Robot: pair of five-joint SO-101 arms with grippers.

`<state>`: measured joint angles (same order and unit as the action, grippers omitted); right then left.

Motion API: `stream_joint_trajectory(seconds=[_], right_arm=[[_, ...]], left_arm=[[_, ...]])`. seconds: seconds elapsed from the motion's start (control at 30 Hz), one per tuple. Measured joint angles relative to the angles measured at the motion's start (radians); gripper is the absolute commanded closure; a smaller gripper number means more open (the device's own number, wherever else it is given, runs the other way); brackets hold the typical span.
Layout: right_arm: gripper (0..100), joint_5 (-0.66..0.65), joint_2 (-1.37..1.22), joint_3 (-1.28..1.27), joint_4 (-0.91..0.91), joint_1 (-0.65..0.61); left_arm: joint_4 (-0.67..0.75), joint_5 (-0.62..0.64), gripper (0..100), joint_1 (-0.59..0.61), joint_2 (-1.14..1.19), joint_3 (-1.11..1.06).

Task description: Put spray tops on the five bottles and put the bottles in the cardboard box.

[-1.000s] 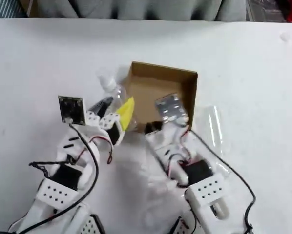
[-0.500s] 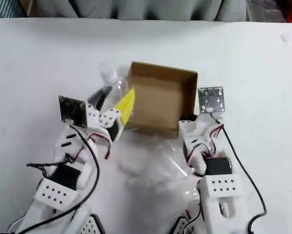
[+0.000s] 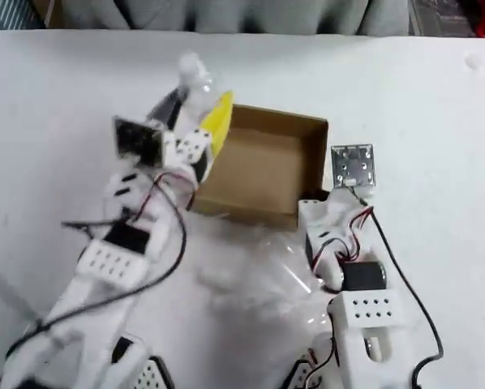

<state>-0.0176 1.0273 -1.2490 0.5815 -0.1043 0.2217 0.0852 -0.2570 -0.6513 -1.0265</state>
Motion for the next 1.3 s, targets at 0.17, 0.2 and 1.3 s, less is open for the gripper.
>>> stream_joint_trajectory(seconds=[0.17, 0.2, 1.3], right_arm=[[98.1, -0.018, 0.0, 0.0, 0.0, 0.0], [98.1, -0.026, -0.008, 0.0, -0.006, 0.0], [98.1, -0.049, -0.245, 0.066, -0.121, -0.002]], left_arm=[[0.187, 0.0, 98, -0.002, 0.327, 0.095], [0.224, 0.0, 98, -0.002, 0.39, 0.114], [0.514, 0.006, 98, 0.04, 1.267, 0.58]])
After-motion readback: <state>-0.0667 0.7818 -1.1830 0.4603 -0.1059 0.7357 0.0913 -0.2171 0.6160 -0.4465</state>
